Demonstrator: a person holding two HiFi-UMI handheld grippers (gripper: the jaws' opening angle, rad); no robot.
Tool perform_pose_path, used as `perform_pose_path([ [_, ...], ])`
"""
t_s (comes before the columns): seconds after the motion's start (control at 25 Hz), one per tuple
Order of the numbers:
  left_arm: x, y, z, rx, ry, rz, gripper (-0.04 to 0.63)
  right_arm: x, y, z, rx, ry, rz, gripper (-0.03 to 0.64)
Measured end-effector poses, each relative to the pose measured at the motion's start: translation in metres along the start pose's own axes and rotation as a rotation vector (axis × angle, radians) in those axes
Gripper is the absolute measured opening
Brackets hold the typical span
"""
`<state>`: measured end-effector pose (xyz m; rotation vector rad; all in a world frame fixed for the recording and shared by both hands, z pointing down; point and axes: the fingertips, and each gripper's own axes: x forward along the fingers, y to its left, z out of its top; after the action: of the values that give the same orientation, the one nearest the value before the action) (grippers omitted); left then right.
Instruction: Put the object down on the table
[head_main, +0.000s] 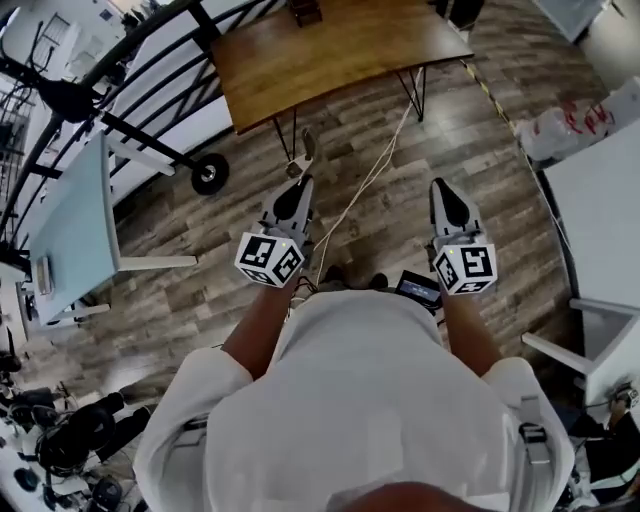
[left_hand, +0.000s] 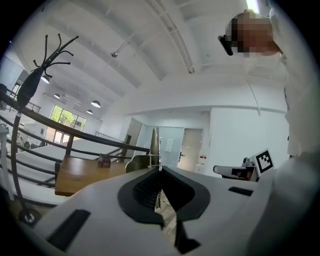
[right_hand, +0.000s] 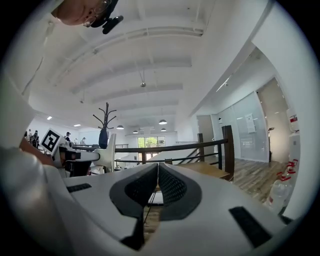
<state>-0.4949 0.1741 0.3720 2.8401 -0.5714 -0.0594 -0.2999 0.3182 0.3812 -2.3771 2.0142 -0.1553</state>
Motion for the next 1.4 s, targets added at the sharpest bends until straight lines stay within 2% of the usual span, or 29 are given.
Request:
perform_pose_path([
  [0.16,-0.004,0.005,0.008,0.015,-0.009,-0.006,0.015,0.014,0.007,0.001,0.038,-0.043,0.031,0.026],
  [0.28,0.003,0.004,0.014,-0.023,-0.03,-0.003,0.015,0.019,0.001,0.006,0.021,-0.039,0.042,0.026],
  [0.4,0.01,0.004,0.014,-0.051,-0.017,0.01,0.015,0.021,-0.001,0.012,0.016,-0.052,0.058,0.026],
  [0.6,0.007,-0.006,0.015,-0.075,-0.019,0.011,0.015,0.014,-0.001,0.013,0.018,-0.053,0.082,0.026],
  [0.76,0.008,-0.025,0.007,-0.079,-0.032,-0.005,0.015,-0.004,-0.021,0.005,0.019,-0.044,0.064,0.026],
  [0.92,0.02,-0.031,0.019,-0.079,-0.041,0.002,0.015,-0.002,-0.047,0.019,0.025,-0.074,0.047,0.026],
  [1.08,0.024,-0.043,0.008,-0.102,-0.037,-0.006,0.015,-0.017,-0.069,0.022,0.045,-0.071,0.005,0.026],
  [1.24,0.023,-0.053,0.001,-0.126,-0.023,-0.013,0.015,-0.031,-0.075,0.015,0.06,-0.051,-0.016,0.026],
  [1.4,0.024,-0.055,0.004,-0.123,-0.044,-0.025,0.015,-0.034,-0.075,0.017,0.07,-0.055,-0.009,0.026],
])
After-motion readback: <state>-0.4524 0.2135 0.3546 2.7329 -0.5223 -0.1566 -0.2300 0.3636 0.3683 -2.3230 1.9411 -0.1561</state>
